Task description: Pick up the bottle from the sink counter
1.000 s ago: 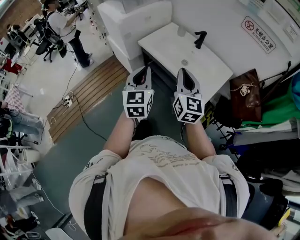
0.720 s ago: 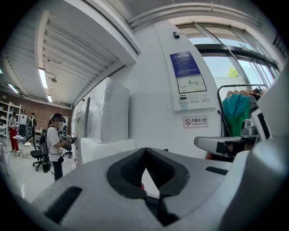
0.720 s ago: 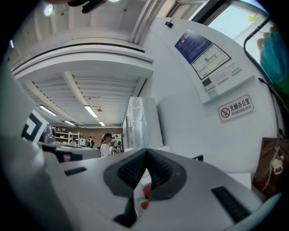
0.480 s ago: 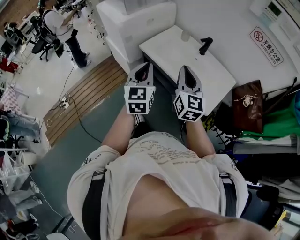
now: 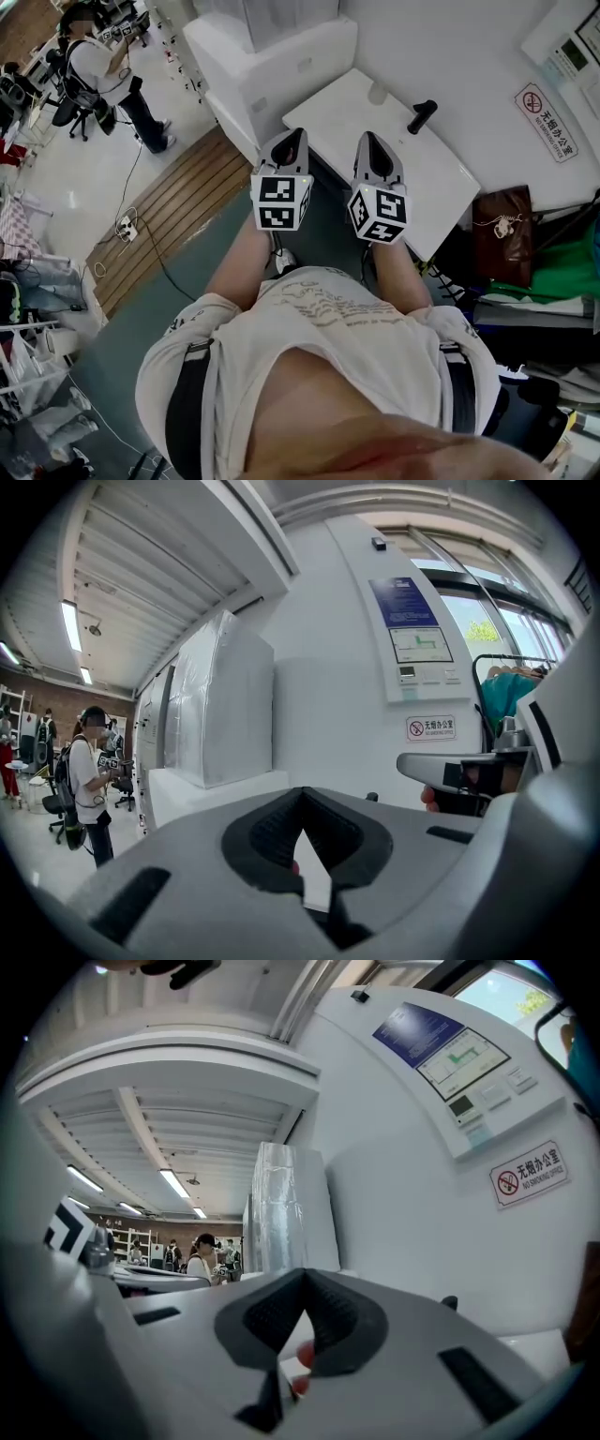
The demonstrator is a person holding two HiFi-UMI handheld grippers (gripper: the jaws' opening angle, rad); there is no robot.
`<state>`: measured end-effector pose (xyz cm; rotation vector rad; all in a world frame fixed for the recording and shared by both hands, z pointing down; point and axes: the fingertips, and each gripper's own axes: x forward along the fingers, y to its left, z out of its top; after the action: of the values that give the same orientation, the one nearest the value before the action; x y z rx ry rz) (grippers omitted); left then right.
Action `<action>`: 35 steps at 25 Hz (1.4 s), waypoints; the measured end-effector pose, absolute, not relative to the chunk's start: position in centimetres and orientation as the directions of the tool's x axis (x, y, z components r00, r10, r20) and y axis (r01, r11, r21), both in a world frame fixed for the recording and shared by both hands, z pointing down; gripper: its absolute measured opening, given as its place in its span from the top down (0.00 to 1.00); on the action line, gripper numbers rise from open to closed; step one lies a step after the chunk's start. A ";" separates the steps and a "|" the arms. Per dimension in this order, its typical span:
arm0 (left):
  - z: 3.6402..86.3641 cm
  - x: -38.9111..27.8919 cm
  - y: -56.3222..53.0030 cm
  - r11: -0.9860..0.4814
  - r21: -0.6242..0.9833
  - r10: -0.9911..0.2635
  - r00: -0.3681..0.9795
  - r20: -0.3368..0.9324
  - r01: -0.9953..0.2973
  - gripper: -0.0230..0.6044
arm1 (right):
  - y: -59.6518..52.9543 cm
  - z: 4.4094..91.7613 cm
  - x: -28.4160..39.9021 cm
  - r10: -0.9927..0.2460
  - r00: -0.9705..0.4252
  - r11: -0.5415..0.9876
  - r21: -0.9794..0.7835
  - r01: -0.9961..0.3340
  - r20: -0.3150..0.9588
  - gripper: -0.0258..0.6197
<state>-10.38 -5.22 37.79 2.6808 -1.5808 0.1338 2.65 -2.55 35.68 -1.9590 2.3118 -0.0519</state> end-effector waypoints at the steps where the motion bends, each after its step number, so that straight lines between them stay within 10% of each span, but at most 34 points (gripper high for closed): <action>1: 37.7 -10.8 -6.0 -0.489 -0.018 -0.870 0.486 0.086 -0.872 0.94 | -3.3 35.6 2.3 -0.986 -0.155 0.160 -0.095 -0.983 -0.062 0.93; 35: 40.6 -8.6 -22.7 -0.548 -0.041 -0.831 0.539 0.140 -0.835 0.94 | -18.4 39.1 6.2 -1.000 0.022 -0.020 -0.155 -0.988 -0.007 0.92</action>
<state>-8.64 -22.71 40.64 2.7286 -1.4780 0.2220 6.19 -18.40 39.15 -2.1589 2.1139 -0.1577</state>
